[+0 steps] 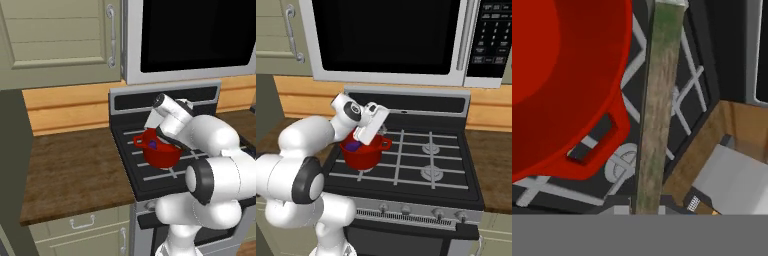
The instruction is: Put the bell pepper and eggplant in the pot. Retrieve the spatula and lightly stir the vegetables in the pot.
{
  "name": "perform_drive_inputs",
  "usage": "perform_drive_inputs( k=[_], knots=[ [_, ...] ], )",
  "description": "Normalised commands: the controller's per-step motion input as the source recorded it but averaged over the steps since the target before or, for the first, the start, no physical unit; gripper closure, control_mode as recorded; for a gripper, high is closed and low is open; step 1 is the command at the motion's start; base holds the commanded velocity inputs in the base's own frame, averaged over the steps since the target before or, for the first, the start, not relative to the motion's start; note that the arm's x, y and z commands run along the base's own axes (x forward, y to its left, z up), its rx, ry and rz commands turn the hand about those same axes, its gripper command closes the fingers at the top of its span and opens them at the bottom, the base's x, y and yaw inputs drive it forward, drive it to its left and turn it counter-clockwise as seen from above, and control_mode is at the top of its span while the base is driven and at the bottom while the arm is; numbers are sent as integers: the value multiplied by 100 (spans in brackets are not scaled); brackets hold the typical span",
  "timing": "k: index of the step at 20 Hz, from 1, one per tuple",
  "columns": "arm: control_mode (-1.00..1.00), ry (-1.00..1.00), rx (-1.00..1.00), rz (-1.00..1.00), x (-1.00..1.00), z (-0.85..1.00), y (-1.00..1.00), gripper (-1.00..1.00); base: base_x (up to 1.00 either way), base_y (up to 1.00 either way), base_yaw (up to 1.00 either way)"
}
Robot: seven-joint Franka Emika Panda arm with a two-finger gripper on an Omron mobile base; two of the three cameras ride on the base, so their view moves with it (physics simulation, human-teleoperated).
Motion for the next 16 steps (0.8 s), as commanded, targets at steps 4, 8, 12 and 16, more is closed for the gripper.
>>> perform_drive_inputs(
  k=[4,8,12,16],
  knots=[
    [-100,1,-15,23,0,1,0,100,0,0,0],
    [-100,0,-11,26,0,6,0,100,0,0,0],
    [-100,0,0,24,0,31,-13,100,0,0,0],
    [-100,0,0,19,0,31,-31,100,0,0,0]
  ],
)
